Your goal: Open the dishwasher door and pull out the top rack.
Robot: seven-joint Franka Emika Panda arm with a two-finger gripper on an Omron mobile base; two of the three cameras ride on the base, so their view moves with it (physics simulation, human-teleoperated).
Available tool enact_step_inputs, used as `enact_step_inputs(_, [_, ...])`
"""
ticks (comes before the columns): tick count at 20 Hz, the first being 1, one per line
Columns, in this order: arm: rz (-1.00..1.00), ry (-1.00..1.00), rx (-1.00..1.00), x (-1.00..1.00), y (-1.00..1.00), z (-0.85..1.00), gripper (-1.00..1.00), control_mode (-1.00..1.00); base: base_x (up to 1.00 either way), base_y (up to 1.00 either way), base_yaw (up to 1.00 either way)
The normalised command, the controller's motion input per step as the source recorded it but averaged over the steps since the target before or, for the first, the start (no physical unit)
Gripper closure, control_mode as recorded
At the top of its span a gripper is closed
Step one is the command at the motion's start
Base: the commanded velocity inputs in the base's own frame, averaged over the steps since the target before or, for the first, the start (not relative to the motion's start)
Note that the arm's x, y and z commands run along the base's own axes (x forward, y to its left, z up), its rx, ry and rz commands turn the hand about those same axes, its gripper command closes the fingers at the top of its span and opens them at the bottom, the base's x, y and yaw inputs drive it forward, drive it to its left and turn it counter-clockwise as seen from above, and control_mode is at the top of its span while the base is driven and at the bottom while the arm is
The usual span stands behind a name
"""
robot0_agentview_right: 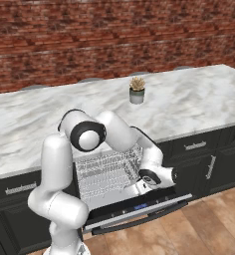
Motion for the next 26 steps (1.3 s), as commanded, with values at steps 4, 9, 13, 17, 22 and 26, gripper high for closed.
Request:
enact_step_inputs(4, [-0.15,-0.27,0.02,0.24,0.63,0.00,-1.00,-1.00,0.00,0.00,0.00])
enact_step_inputs(9, [-0.11,-0.07,0.01,0.19,0.73,-0.03,-1.00,-1.00,0.00,0.00,0.00])
enact_step_inputs(13, [-0.01,0.04,0.04,0.42,0.64,-0.08,-1.00,-1.00,0.00,0.00,0.00])
enact_step_inputs(17, [-0.04,0.00,0.01,0.39,0.39,-0.01,-1.00,-1.00,0.00,0.00,0.00])
enact_step_inputs(22, [-0.10,-0.08,0.01,0.13,0.10,-0.19,-1.00,-1.00,0.00,0.00,0.00])
enact_step_inputs(26, [-0.09,-0.24,0.00,0.28,0.11,-0.12,-1.00,-1.00,0.00,0.00,0.00])
